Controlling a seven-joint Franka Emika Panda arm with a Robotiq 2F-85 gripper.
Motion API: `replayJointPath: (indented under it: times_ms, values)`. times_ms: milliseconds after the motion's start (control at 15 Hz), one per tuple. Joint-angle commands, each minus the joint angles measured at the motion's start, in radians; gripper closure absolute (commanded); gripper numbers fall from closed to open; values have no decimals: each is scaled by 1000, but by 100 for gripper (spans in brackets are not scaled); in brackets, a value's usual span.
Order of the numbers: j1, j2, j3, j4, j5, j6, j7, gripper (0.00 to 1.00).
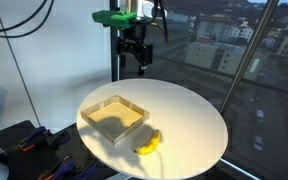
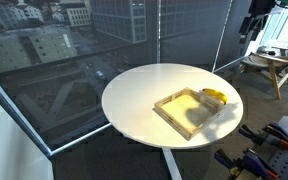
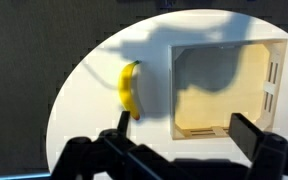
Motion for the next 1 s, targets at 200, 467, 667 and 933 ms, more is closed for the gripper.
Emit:
replayJointPath:
  times_ms: [200,467,667,933]
  values:
    - [-23,66,21,52,37,-3,21,0]
    - [-25,91,23,63,63,6,11,0]
    - [-27,108,24,67,86,23,7,0]
    - [-31,143,24,74,113,60,6,0]
